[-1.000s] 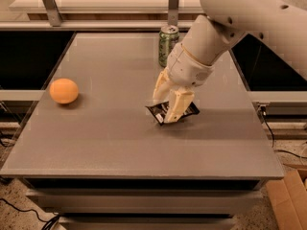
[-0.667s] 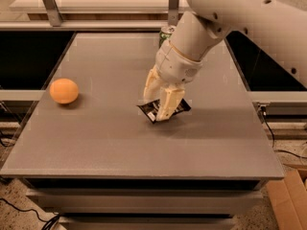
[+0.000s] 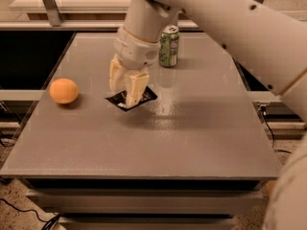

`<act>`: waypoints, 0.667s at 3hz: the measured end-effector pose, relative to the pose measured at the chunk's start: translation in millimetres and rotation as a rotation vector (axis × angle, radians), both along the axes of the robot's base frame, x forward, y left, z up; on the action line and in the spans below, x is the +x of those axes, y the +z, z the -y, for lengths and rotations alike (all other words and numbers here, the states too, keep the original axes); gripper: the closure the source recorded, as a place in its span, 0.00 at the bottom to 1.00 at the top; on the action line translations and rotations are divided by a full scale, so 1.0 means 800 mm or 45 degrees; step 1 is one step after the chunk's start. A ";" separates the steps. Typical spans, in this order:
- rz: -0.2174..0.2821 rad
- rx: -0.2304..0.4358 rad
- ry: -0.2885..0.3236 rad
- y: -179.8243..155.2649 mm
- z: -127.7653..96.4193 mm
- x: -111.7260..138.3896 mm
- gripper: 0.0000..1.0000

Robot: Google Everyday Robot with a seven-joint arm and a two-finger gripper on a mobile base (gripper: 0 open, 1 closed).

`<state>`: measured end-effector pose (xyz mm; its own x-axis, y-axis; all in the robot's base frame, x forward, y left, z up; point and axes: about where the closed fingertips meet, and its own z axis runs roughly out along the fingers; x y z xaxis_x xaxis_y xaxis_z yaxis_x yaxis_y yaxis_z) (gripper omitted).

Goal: Move rxbar chocolate near orange

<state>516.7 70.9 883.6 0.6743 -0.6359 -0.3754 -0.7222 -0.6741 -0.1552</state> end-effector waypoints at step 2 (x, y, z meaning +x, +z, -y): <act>0.064 0.049 0.142 0.012 -0.082 0.022 1.00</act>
Offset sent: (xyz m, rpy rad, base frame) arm 0.0107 0.0402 0.0066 -0.0056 -0.0183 0.0957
